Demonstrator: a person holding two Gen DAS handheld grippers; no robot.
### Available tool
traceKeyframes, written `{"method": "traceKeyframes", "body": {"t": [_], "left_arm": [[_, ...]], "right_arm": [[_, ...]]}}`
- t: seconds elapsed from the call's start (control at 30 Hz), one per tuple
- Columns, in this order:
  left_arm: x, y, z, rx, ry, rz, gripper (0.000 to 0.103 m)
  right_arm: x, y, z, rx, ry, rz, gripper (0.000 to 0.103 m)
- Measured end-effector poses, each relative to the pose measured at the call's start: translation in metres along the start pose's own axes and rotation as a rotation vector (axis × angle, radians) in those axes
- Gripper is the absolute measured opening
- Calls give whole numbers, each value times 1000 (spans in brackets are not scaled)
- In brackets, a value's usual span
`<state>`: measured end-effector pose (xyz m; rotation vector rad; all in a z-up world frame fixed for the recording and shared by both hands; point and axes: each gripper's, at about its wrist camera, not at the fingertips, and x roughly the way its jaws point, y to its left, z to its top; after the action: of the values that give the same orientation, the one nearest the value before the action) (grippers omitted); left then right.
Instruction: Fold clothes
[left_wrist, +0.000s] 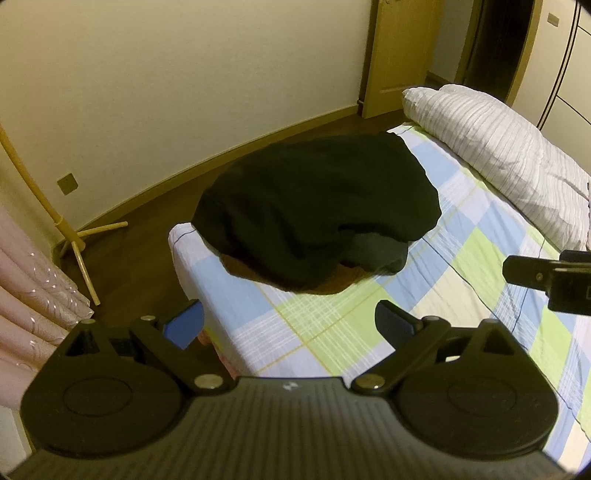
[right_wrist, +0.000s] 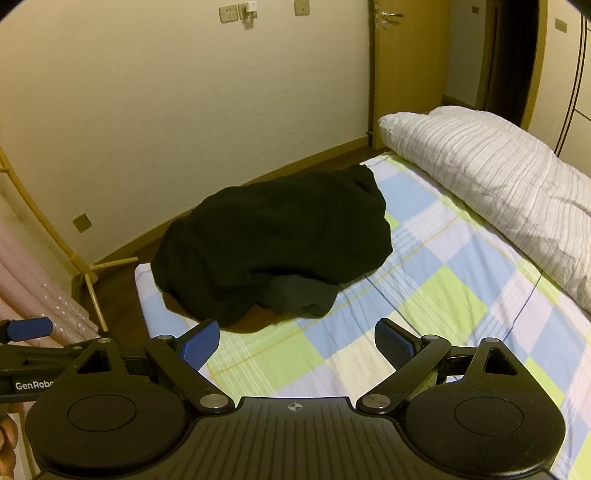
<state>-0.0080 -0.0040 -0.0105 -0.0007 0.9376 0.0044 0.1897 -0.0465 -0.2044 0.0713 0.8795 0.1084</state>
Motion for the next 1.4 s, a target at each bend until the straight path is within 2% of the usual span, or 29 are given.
{"method": "traceKeyframes", "body": {"t": [0.47, 1.0, 1.23, 1.4], "left_arm": [[4, -10, 3, 16, 19, 22, 98], [8, -30, 2, 50, 34, 82, 98], [37, -16, 17, 127, 36, 65, 98], [83, -6, 39, 294, -13, 3, 98]], "right_arm": [[3, -9, 1, 9, 9, 21, 94], [16, -54, 2, 56, 15, 53, 94], [35, -65, 7, 79, 31, 39, 94], [57, -65, 24, 6, 2, 5, 94]]}}
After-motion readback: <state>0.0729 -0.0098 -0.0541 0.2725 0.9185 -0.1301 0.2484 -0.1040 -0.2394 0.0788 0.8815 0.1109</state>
